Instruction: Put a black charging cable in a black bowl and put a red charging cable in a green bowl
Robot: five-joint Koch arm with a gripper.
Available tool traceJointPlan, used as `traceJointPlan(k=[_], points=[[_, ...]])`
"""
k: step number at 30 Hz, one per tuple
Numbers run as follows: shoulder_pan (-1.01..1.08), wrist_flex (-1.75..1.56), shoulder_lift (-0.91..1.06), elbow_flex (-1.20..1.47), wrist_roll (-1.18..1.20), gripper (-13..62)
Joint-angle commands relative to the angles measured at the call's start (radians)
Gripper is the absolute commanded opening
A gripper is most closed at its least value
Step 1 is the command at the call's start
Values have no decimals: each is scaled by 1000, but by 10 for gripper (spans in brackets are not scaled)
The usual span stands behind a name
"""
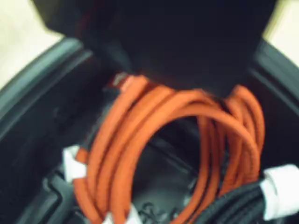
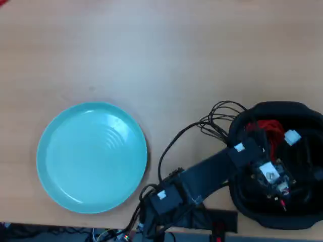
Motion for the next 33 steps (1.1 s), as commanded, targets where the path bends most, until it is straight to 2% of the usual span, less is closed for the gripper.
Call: traceJointPlan(k=[1,6,10,22,27,31,33], points=[[9,-44,-2,-29,75,20],[17,-46,-49,-18,98,146],[18,-54,-120,-26,95,142],[11,-57,-120,-9,106,160],[14,-57,-120,-8,110,216],[5,-64,-121,-8,112,293],[-12,-58,-126,-5,114,295]])
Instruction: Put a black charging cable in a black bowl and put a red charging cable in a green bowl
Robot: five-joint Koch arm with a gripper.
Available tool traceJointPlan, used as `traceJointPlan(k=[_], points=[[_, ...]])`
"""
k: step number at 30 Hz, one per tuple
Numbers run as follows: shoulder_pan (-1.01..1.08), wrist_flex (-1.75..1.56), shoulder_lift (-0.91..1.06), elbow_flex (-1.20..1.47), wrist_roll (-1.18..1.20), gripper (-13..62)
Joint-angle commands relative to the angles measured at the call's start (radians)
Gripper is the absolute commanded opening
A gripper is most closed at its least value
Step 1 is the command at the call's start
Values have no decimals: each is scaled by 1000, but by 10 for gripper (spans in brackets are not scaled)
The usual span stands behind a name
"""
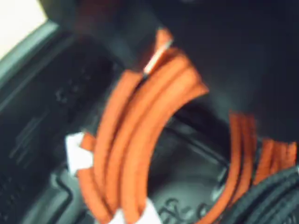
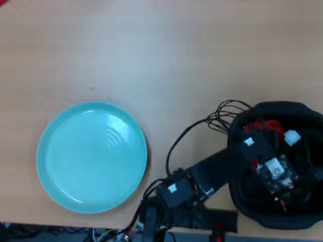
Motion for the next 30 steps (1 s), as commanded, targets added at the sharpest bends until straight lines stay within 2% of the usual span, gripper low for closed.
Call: traceJointPlan(k=[1,13,18,30], points=[[-17,-34,-12,-18,6,294],[-92,25,-28,-17,15,296],[-124,46,-49,-11,117,301],[-101,48,-278,-3,198,302]])
